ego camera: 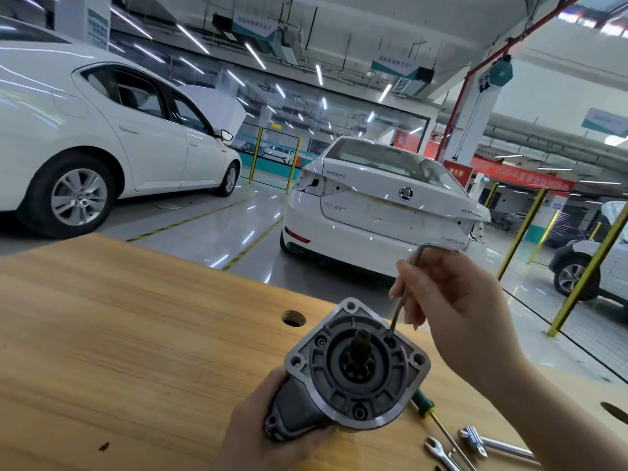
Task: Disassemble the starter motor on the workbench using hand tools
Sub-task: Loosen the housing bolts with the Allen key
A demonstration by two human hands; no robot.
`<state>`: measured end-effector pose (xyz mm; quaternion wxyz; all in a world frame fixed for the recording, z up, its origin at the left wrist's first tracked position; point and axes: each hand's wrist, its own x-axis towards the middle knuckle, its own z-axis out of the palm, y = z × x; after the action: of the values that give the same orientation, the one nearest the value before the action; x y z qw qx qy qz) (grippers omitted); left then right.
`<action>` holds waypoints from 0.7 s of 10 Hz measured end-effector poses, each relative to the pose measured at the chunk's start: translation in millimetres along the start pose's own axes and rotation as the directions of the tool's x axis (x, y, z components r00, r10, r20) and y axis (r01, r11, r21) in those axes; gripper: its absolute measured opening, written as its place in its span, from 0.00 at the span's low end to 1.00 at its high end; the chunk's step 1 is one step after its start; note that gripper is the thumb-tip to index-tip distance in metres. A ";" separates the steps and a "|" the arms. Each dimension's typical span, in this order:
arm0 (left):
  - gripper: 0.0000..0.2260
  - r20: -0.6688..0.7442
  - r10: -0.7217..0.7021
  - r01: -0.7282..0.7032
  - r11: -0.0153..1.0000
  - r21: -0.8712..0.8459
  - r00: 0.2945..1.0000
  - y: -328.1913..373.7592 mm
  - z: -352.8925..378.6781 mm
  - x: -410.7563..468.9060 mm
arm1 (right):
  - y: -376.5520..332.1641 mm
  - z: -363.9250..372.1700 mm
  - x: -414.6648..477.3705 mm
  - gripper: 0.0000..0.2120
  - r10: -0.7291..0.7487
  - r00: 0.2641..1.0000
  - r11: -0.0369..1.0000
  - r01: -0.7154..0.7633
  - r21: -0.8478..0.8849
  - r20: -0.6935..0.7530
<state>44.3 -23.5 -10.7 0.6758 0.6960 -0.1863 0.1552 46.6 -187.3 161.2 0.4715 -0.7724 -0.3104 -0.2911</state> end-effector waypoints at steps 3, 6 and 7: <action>0.29 -0.069 0.063 -0.061 0.998 0.027 0.996 11.4 3.5 -0.1 | -5.1 -7.6 -0.9 0.07 -0.098 0.982 0.979 0.124 -0.162 0.161; 0.32 -0.162 -0.002 -0.016 0.994 -0.108 0.987 21.4 8.4 2.3 | 0.8 -12.6 -4.1 0.10 -0.062 0.981 0.959 0.109 -0.260 0.186; 0.31 -0.164 -0.003 -0.014 0.994 -0.104 0.986 22.2 8.3 2.0 | -3.2 -10.3 -5.2 0.13 -0.020 0.987 0.966 0.061 -0.251 0.162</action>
<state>35.3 -32.3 9.5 0.7241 0.6439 -0.1398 0.2038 39.2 -196.5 163.0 0.3358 -0.8408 -0.3225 -0.2762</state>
